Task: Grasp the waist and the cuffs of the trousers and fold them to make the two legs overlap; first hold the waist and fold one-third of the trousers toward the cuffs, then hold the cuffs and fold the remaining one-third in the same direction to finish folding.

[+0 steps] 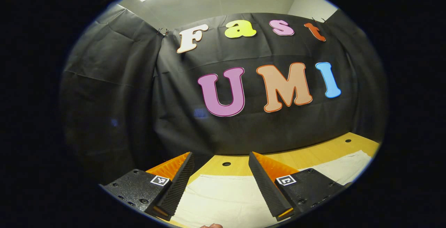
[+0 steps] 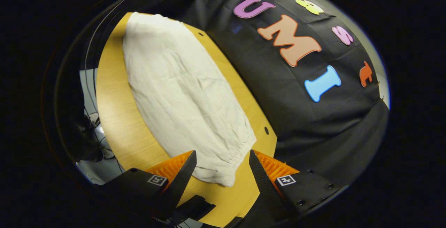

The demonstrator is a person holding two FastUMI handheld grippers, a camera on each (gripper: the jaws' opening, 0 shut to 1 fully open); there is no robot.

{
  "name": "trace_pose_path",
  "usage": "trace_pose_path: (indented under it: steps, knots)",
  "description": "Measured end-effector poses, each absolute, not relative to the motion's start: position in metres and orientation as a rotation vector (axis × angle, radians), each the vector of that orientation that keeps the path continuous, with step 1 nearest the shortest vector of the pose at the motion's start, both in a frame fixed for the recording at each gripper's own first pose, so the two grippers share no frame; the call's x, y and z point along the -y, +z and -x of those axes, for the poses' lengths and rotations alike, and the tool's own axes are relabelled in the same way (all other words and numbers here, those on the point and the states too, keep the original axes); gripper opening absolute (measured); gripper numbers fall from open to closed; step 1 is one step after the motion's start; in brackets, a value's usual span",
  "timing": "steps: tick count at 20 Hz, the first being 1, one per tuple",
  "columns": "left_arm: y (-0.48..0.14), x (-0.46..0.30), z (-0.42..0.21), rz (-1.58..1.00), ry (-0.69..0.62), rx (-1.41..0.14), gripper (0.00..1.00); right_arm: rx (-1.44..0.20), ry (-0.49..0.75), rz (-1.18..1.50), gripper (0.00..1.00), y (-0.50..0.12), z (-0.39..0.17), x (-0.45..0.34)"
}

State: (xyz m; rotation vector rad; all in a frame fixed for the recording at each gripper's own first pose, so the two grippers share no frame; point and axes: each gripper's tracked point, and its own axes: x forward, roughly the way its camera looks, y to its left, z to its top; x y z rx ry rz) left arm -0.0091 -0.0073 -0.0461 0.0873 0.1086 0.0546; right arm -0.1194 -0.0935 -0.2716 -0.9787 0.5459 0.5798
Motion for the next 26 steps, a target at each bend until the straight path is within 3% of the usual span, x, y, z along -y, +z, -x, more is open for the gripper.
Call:
trace_pose_path:
  steps: [9, 15, 17, 20, 21, 22, 24, 26]
  knots:
    - [-0.062, -0.006, 0.01, -0.132, 0.071, -0.141, 0.95, -0.626, 0.713, 1.148, 1.0, -0.321, 0.147, 0.093]
    - [-0.071, -0.019, 0.013, -0.148, 0.084, -0.162, 0.95, -0.607, 0.73, 1.203, 0.85, -0.333, 0.126, 0.08]
    - [-0.072, -0.021, 0.013, -0.156, 0.083, -0.165, 0.95, -0.625, 0.712, 1.201, 0.84, -0.34, 0.117, 0.08]
    - [-0.073, -0.023, 0.014, -0.168, 0.078, -0.17, 0.95, -0.669, 0.692, 1.239, 0.6, -0.349, 0.108, 0.078]
    - [-0.073, -0.025, 0.014, -0.17, 0.078, -0.168, 0.95, -0.692, 0.696, 1.234, 0.56, -0.356, 0.108, 0.078]
    - [-0.074, -0.027, 0.015, -0.172, 0.076, -0.171, 0.95, -0.721, 0.7, 1.217, 0.38, -0.359, 0.111, 0.077]
    - [-0.08, -0.03, 0.018, -0.186, 0.076, -0.181, 0.95, -0.72, 0.696, 1.209, 0.17, -0.358, 0.11, 0.076]
    - [-0.086, -0.034, 0.021, -0.217, 0.066, -0.193, 0.96, -0.725, 0.674, 1.191, 0.11, -0.363, 0.105, 0.078]
